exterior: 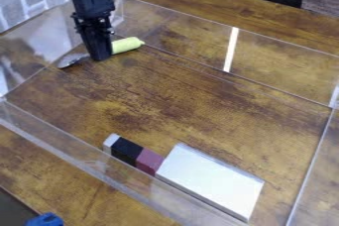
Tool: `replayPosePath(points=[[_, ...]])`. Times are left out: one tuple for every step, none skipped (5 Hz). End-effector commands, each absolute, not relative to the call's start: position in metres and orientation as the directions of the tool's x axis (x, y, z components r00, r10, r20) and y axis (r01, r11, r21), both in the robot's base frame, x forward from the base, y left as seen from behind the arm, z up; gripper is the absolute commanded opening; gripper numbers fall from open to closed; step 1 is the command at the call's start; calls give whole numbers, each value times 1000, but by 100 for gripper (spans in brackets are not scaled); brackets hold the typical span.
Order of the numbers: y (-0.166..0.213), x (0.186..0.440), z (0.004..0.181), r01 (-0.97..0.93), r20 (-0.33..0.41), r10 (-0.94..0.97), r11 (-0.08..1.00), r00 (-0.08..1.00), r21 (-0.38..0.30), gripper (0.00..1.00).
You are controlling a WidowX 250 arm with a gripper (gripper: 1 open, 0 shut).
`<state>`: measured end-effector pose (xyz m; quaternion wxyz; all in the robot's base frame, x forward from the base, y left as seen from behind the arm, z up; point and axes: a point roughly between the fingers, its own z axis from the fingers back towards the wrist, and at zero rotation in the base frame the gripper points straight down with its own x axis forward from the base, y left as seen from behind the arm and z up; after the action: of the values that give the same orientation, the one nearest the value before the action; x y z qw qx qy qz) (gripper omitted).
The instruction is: Move the toy knife to the right side of the table
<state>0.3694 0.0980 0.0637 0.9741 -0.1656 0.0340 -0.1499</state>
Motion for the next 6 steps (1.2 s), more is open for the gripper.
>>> replayPosePath(points=[[103, 372, 86, 268, 17, -277, 909, 961, -320, 0], [101, 369, 93, 250, 5, -263, 908, 965, -337, 0], [99, 367, 99, 232, -3, -249, 908, 969, -349, 0], [98, 366, 106, 218, -10, -238, 907, 971, -360, 0], [95, 364, 111, 204, -26, -230, 904, 973, -375, 0], [93, 362, 113, 195, -46, -230, 901, 972, -389, 0]])
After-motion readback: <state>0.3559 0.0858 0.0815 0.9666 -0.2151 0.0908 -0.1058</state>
